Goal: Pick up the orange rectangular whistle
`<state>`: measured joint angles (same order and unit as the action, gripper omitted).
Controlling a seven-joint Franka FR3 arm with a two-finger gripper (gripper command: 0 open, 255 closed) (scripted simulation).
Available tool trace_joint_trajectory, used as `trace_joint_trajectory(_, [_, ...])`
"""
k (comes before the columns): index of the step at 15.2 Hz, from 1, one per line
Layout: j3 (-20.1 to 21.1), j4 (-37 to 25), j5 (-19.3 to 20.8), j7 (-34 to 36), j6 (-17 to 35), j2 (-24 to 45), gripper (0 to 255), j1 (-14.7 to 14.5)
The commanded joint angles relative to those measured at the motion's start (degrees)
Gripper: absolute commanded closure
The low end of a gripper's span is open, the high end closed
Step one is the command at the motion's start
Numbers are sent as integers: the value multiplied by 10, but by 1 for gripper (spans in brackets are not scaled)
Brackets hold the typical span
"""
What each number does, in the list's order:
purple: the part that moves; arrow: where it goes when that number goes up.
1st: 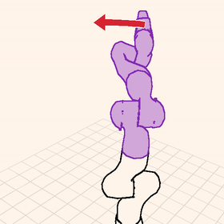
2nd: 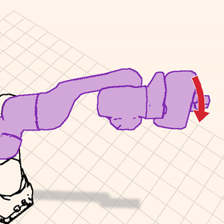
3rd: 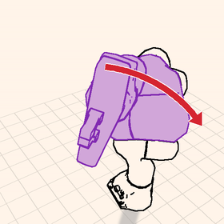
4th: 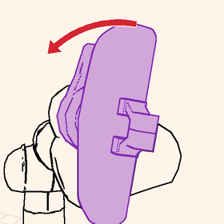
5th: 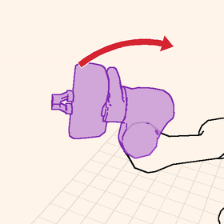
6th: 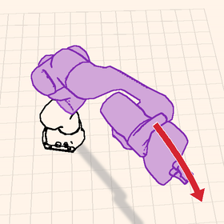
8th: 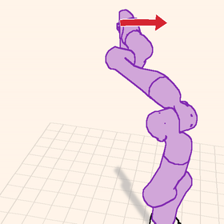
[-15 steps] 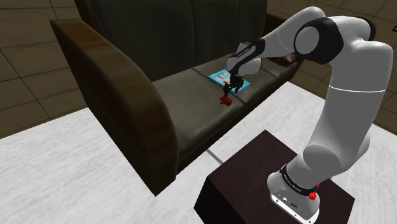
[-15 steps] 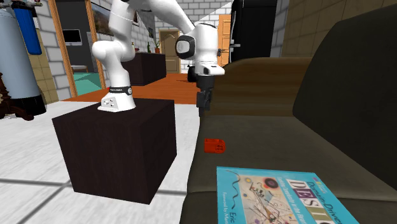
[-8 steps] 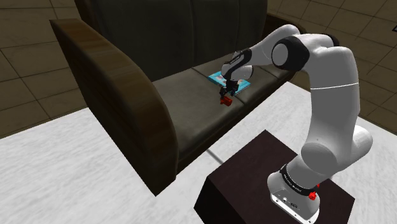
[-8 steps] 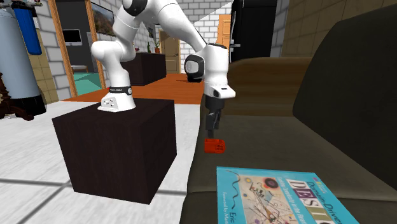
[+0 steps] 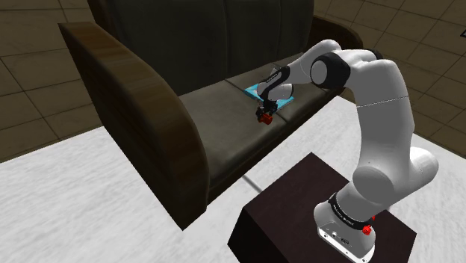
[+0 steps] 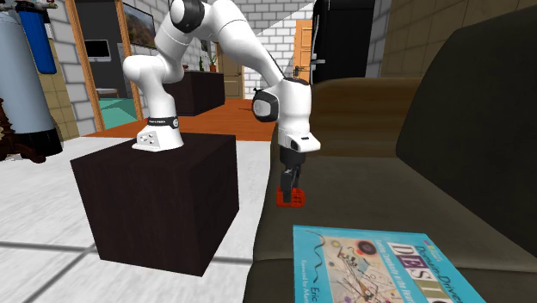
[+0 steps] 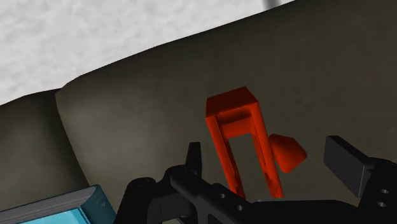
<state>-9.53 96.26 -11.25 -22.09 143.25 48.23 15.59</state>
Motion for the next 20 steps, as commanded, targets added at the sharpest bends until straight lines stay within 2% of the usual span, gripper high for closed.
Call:
trace_joint_trajectory(1, [2, -4, -1, 0, 7, 11, 0, 1])
trace_joint_trajectory(2, [2, -4, -1, 0, 7, 11, 0, 1])
trace_joint_trajectory(3, [2, -5, -1, 0, 6, 11, 255, 1])
trace_joint_trajectory(12, [2, -4, -1, 0, 7, 11, 255, 1])
trace_joint_trajectory(20, [-7, 16, 6, 4, -25, -41, 255, -6])
